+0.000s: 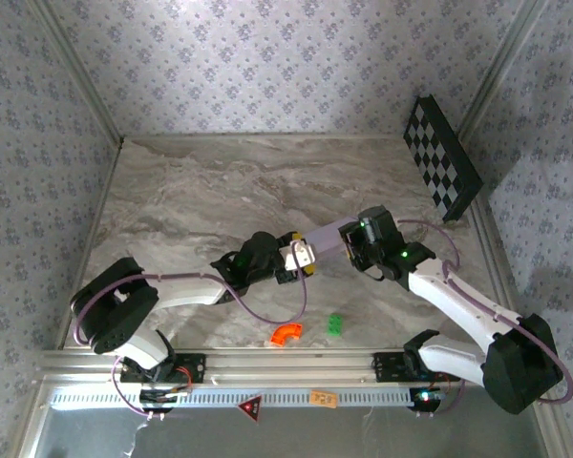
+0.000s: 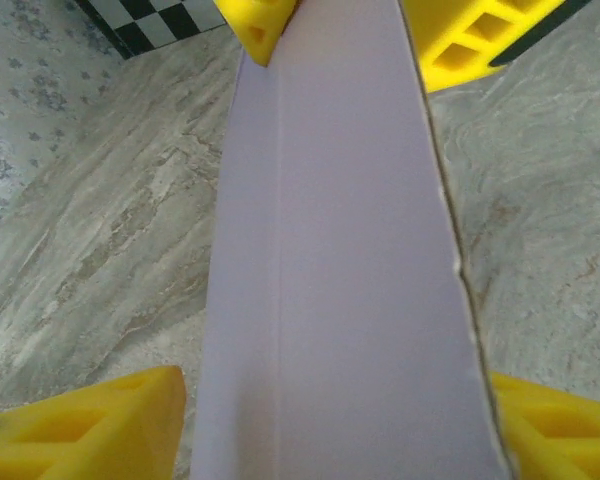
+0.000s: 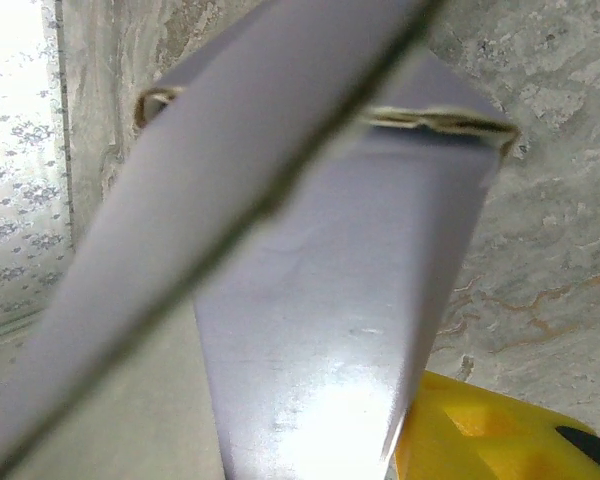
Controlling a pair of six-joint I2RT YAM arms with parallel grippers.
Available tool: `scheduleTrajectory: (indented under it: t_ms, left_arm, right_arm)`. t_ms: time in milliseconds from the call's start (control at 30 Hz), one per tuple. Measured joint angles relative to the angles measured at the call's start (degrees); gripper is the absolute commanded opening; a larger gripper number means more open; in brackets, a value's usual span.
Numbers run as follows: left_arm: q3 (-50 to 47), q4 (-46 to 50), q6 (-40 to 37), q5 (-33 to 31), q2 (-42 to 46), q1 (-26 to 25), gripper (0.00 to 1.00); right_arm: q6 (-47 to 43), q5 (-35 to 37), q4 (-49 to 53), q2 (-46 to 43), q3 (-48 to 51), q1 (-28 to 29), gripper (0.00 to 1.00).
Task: Fold the paper box
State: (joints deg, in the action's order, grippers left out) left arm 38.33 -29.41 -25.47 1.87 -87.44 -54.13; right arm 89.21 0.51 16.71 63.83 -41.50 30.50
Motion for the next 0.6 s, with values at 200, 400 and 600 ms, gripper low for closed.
scheduleTrajectory:
  t_ms: [200, 400, 600]
  left_arm:
    - [0.2, 0.1, -1.0, -1.3, 0.0, 0.0, 0.53]
    - [2.1, 3.0, -1.3, -1.3, 0.0, 0.0, 0.51]
    - [4.2, 9.5, -0.8, 1.5, 2.6, 1.0, 0.51]
  right_arm:
    - [0.0, 0.2, 0.5, 0.0, -1.2, 0.0, 0.52]
    - [-0.7, 1.4, 4.0, -0.5, -3.2, 0.0, 0.73]
    - [-2.0, 5.4, 10.8, -6.1, -5.6, 0.0, 0.78]
